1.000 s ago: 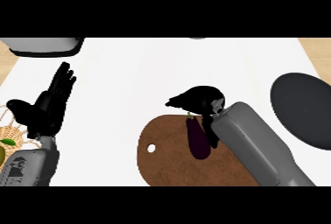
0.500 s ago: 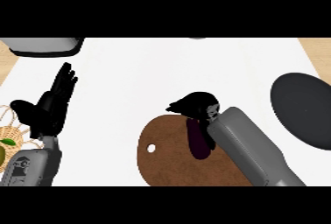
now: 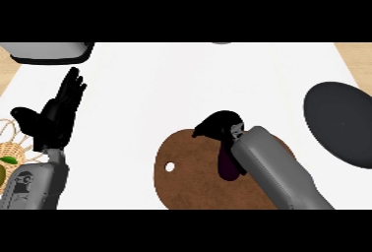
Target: Pick the eggplant from the cutting board and place it in the pan
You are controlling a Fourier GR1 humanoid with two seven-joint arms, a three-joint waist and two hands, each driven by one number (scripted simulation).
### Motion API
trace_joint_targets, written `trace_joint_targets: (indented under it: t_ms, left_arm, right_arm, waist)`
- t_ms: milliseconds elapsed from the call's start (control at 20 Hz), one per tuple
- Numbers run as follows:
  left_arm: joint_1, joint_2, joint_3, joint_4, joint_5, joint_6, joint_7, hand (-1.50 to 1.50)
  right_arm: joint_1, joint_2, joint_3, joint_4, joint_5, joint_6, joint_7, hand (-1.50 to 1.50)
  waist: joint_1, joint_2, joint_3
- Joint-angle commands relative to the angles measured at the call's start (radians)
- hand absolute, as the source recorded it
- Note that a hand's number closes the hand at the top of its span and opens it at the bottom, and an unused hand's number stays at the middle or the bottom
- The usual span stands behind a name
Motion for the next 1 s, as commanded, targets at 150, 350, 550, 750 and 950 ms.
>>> trace_joint_targets:
  t_ms: [150, 350, 550, 750, 950]
  left_arm:
    - [0.019, -0.016, -0.014, -0.041, -0.012, 0.004, 0.001, 0.00]
    - [0.004, -0.011, 0.007, -0.004, -0.009, -0.001, -0.014, 0.00]
    - [-0.021, -0.007, 0.018, -0.007, -0.005, 0.009, 0.027, 0.00]
    - [0.050, -0.005, 0.030, -0.018, -0.012, 0.023, 0.003, 0.00]
    - [0.068, 0.009, 0.038, -0.024, 0.003, 0.000, 0.004, 0.00]
  right_arm:
    - [0.027, 0.002, 0.084, 0.097, 0.068, -0.144, -0.185, 1.50]
    - [-0.002, 0.003, 0.049, 0.116, 0.091, -0.150, -0.218, 1.50]
    - [0.037, 0.022, -0.057, 0.060, 0.074, -0.134, -0.081, 1.50]
    - [0.131, 0.091, -0.315, 0.045, 0.039, -0.287, 0.298, 1.50]
    - [0.166, 0.112, -0.396, -0.094, 0.017, -0.483, 0.530, 1.50]
  waist:
    - [0.007, 0.003, 0.001]
    - [0.003, 0.003, 0.001]
    - [-0.007, 0.000, 0.001]
    - [-0.080, -0.017, 0.001]
    - [-0.065, -0.026, 0.000]
